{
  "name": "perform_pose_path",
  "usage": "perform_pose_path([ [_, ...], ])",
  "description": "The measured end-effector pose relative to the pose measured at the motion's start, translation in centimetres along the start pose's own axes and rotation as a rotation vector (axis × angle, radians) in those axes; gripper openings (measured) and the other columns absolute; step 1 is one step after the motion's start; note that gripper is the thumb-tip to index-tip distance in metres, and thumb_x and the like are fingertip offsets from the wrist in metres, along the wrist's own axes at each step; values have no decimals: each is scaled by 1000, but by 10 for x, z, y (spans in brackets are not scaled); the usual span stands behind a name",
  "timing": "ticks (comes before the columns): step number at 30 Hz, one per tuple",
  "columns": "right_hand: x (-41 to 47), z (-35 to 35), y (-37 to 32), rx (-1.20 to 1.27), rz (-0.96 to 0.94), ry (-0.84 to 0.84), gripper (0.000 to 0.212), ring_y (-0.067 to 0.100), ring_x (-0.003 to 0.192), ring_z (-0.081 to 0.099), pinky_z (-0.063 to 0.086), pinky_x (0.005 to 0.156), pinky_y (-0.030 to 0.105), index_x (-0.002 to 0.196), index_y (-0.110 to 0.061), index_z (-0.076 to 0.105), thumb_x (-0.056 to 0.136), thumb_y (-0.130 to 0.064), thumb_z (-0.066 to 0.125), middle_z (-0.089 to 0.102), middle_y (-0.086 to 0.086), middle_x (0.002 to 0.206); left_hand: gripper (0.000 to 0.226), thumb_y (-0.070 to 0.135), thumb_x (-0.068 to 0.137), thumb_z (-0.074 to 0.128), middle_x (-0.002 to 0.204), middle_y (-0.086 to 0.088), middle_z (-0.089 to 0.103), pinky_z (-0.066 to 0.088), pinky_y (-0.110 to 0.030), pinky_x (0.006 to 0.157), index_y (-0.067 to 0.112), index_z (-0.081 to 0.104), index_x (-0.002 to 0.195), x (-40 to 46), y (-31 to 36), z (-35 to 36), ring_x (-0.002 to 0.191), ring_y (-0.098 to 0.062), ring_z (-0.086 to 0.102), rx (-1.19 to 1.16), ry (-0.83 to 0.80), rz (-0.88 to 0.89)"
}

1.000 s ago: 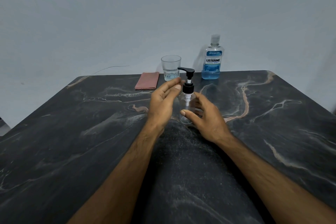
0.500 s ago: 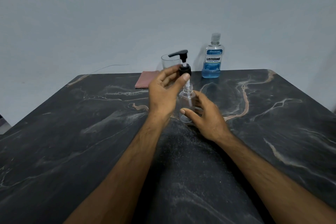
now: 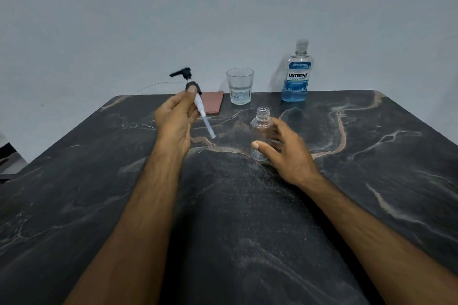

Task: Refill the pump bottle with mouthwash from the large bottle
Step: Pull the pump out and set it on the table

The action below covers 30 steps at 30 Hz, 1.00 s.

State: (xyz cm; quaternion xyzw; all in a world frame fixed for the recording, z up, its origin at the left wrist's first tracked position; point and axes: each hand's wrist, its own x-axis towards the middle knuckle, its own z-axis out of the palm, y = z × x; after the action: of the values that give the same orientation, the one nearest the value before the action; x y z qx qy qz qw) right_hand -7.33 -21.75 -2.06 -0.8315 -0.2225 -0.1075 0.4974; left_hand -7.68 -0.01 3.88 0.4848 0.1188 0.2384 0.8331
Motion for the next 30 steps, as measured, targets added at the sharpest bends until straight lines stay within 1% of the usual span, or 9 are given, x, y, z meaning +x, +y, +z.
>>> perform_pose_path([
  [4, 0, 0, 0, -1, 10, -3, 58, 6, 118, 53, 44, 100, 27, 138, -22, 44, 86, -33, 68, 56, -4, 135, 30, 25, 79, 76, 86, -2, 70, 50, -14, 54, 8, 66, 101, 6, -20, -11, 65, -4, 66, 472, 37, 43],
  [5, 0, 0, 0, 0, 9, -4, 58, 6, 118, 52, 44, 100, 27, 138, -22, 44, 86, -32, 69, 56, -4, 135, 28, 27, 78, 77, 86, -3, 70, 51, -16, 54, 9, 66, 97, 7, -25, -11, 66, -7, 67, 565, 23, 59],
  [7, 0, 0, 0, 5, 6, -9, 57, 6, 118, 53, 44, 100, 27, 138, -23, 44, 86, -32, 69, 56, -5, 135, 27, 30, 75, 80, 89, -3, 70, 57, -28, 67, 12, 66, 90, 7, -33, -10, 79, -17, 68, 732, -6, 83],
  [9, 0, 0, -1, 12, 5, -10, 57, 5, 118, 52, 43, 99, 25, 137, -23, 45, 86, -31, 69, 57, -5, 134, 28, 32, 72, 81, 90, -2, 69, 56, -33, 76, 15, 66, 87, 5, -41, -8, 84, -18, 66, 879, -18, 98],
  [13, -1, 1, -1, 14, -7, -1, 56, 3, 117, 54, 46, 100, 26, 136, -23, 46, 86, -32, 69, 58, -9, 131, 25, 37, 71, 81, 75, 13, 60, 42, -20, 61, 22, 61, 74, 2, -54, -5, 70, -1, 55, 1071, -36, 141],
  [15, -1, 0, 0, 11, -4, -2, 58, 6, 119, 55, 47, 102, 31, 137, -22, 45, 86, -32, 69, 59, -6, 132, 25, 38, 71, 81, 73, 16, 56, 40, -20, 66, 20, 63, 75, 2, -59, -4, 71, -1, 53, 1111, -52, 166],
  [19, -1, 1, 1, 16, 4, -2, 59, 8, 121, 54, 47, 103, 37, 138, -21, 45, 85, -33, 70, 58, -5, 133, 28, 39, 71, 80, 69, 18, 55, 32, -14, 54, 17, 65, 76, -1, -64, 1, 66, 5, 49, 1119, -58, 199],
  [23, -1, 1, 1, 18, -3, 0, 58, 7, 120, 55, 48, 103, 37, 137, -22, 46, 85, -32, 70, 59, -5, 131, 28, 41, 72, 79, 71, 13, 58, 45, -23, 64, 22, 59, 74, -4, -69, 7, 71, -3, 56, 1130, -111, 214],
  [30, -1, 1, 1, 27, -7, 0, 58, 6, 119, 55, 48, 102, 34, 137, -21, 46, 85, -32, 71, 59, -6, 130, 30, 44, 71, 79, 73, 10, 63, 48, -23, 62, 19, 63, 75, -5, -73, 6, 73, -6, 60, 1127, -111, 207],
])
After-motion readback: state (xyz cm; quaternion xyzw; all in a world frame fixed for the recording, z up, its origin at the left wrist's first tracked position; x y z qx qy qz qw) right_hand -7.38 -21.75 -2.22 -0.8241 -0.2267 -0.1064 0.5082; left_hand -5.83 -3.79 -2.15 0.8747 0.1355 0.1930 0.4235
